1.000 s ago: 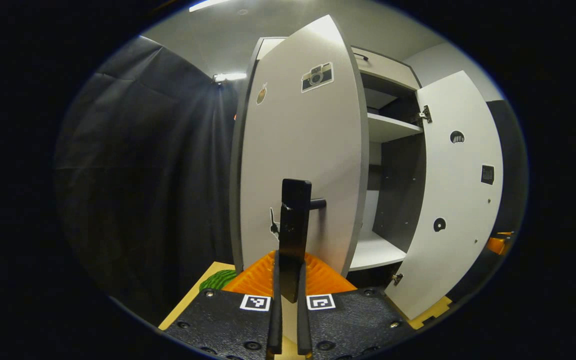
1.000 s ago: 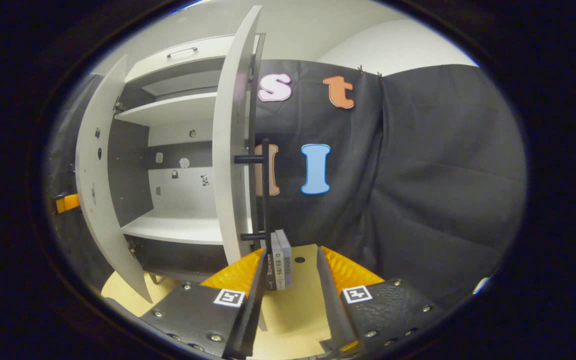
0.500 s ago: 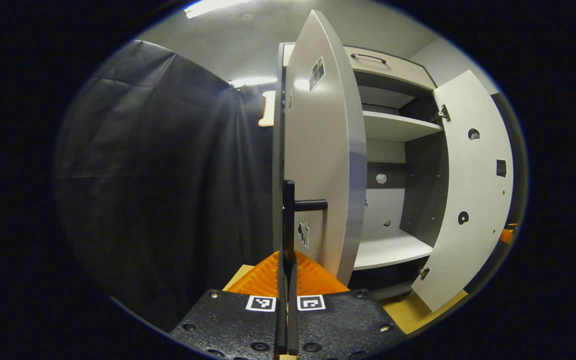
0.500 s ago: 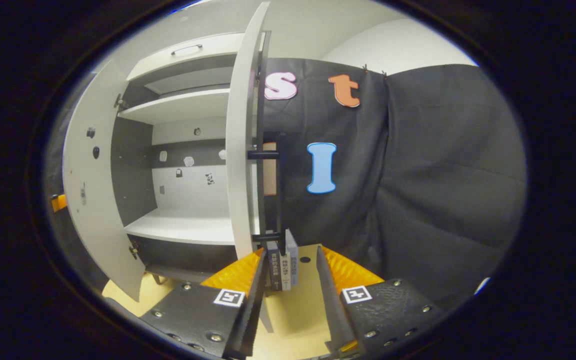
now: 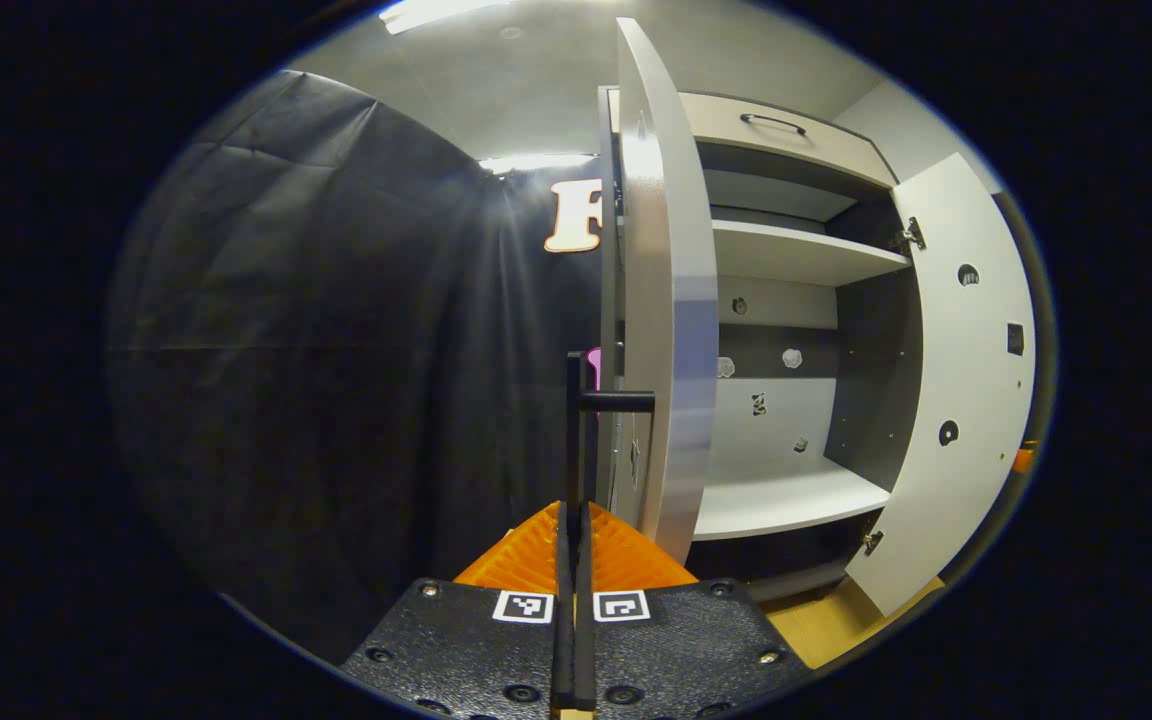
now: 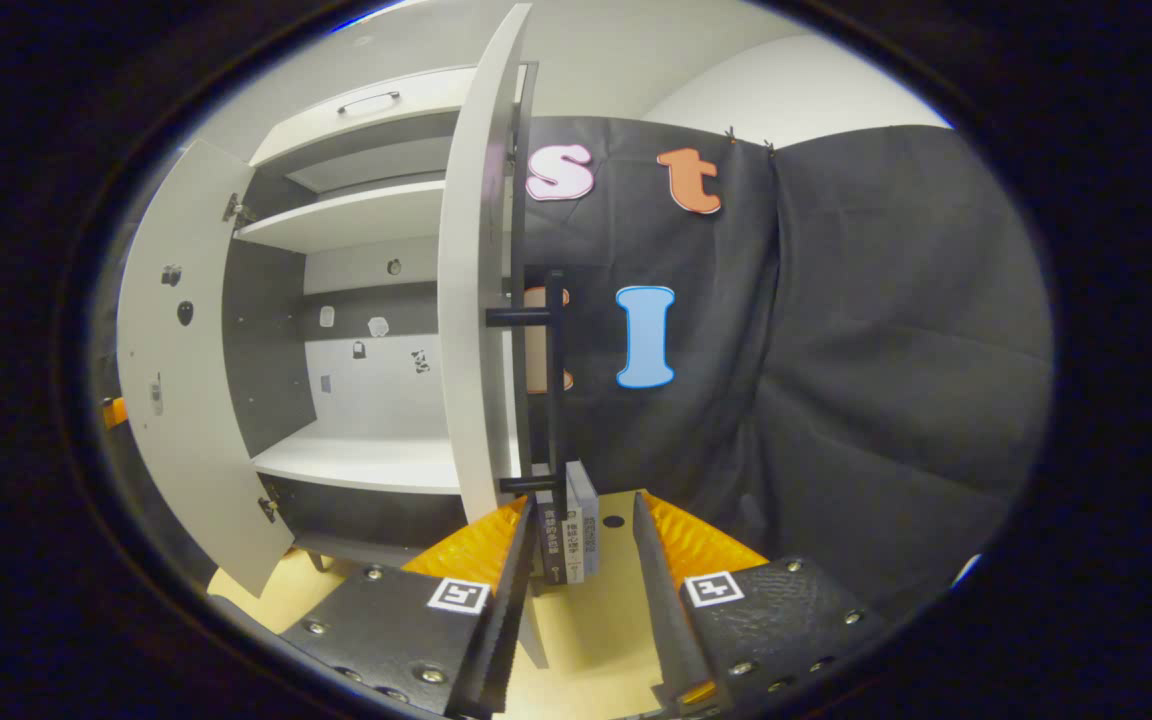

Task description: Open the right door of the double-door shoe cabinet with the right hand, and open the left door with the left hand.

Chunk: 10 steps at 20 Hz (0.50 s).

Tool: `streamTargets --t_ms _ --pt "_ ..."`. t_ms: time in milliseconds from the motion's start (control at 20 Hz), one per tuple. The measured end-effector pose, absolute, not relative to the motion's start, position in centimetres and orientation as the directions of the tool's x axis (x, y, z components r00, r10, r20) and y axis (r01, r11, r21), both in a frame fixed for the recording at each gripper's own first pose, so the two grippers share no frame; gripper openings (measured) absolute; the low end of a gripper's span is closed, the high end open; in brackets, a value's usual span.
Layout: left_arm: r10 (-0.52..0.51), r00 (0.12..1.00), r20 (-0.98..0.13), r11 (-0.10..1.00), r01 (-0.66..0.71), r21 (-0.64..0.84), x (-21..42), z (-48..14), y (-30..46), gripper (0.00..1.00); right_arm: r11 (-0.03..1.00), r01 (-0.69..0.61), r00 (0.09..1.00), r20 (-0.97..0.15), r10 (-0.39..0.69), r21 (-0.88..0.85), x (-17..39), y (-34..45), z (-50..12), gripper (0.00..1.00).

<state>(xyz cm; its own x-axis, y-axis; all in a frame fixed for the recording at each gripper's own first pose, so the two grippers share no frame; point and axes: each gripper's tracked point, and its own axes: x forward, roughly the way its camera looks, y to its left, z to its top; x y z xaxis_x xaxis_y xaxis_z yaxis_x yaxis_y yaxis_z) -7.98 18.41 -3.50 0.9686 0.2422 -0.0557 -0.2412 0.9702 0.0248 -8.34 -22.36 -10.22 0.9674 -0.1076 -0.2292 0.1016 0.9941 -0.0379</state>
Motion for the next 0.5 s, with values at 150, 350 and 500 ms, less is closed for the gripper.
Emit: streamTargets --t_ms 150,350,500 --pt "0.229 0.972 -0.054 0.973 -0.228 0.032 -8.0 -3.4 18.8 0.01 0.994 0.100 0.967 -0.233 -0.105 -0.035 -8.3 -22.3 -10.3 0.49" --pt "0.224 0.973 -0.055 0.974 -0.222 0.033 -8.1 -3.6 19.6 0.03 0.994 0.097 0.968 -0.229 -0.104 -0.042 -8.6 -22.4 -10.3 0.49" --pt "0.240 0.969 -0.055 0.971 -0.239 0.025 -8.5 -3.6 20.4 0.20 0.994 0.102 0.968 -0.227 -0.111 -0.049 -8.7 -22.8 -10.3 0.49"
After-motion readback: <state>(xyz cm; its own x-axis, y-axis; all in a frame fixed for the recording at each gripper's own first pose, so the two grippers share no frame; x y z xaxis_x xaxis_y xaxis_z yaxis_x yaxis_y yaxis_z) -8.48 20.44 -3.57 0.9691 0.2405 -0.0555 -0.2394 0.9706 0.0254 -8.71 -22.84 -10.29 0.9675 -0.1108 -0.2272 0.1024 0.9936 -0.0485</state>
